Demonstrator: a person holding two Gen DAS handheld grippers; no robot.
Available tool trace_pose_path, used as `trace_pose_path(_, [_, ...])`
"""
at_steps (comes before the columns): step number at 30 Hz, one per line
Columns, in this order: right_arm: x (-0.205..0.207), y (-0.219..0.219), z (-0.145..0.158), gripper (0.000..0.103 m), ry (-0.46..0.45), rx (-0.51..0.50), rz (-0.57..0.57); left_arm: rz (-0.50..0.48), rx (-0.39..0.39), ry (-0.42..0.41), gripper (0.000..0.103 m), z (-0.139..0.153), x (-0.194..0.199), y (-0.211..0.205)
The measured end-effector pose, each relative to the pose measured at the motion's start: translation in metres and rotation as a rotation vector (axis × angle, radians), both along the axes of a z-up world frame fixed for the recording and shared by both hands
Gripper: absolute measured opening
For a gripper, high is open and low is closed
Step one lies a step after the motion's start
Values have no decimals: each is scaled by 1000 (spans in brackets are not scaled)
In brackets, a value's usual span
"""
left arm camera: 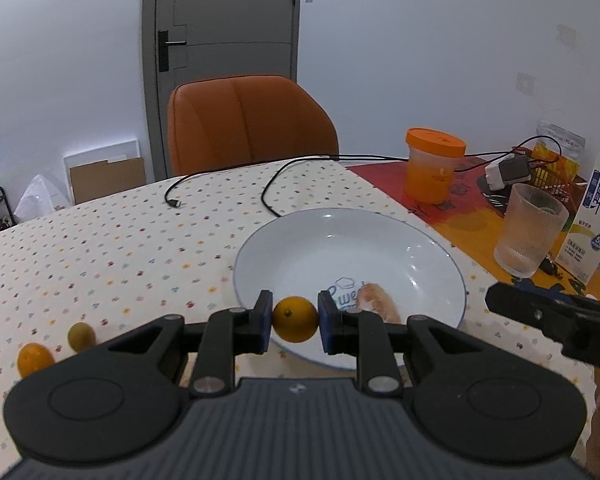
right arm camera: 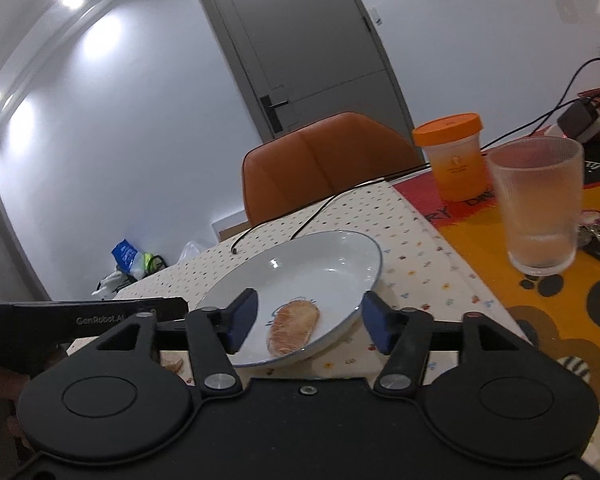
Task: Organize fruits
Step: 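Release the small orange into the white plate while the right tool releases the pomelo there, then move both open tools back over the remaining fruit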
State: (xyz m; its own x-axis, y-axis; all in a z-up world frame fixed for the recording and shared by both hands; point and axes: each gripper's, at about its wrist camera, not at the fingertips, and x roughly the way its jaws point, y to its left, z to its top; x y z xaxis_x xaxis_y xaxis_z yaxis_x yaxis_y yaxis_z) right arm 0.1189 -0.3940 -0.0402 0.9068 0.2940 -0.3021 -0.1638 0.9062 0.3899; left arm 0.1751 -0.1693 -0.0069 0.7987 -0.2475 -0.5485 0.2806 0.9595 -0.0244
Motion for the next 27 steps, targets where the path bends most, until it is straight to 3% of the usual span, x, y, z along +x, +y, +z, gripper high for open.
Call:
trace_pose_path(2, [-2,-1,-1,68,0,-1,0,-5,-2,0,22,0,2,-4])
trace_pose_path(4, [-1,-1,-1,82,7,0,-11,-15,-5,-10,26,2,3,-6])
trace_pose_path(8, [0,4,-2,90,17,1,-9,15,2,-3,31,6,7,-3])
trace_pose_path(10, [0,7,-3,100,19,-2,-9,29,6,-7,47,6,5,3])
trace_pose_path(11, [0,9,-4,102,22,-8,-14,40,8,-15,51,5,3,6])
trace_pose_path(16, [3,17,-2,103,38,-18,-33,95,8,-31,76,6,-4,25])
trace_pose_path(18, [2,20,-2,103,42,-7,-28,113,8,-37,80,6,-7,32])
trace_pose_path(27, [-5,44,3,103,38,-54,-14,192,-1,-48,86,8,-21,59])
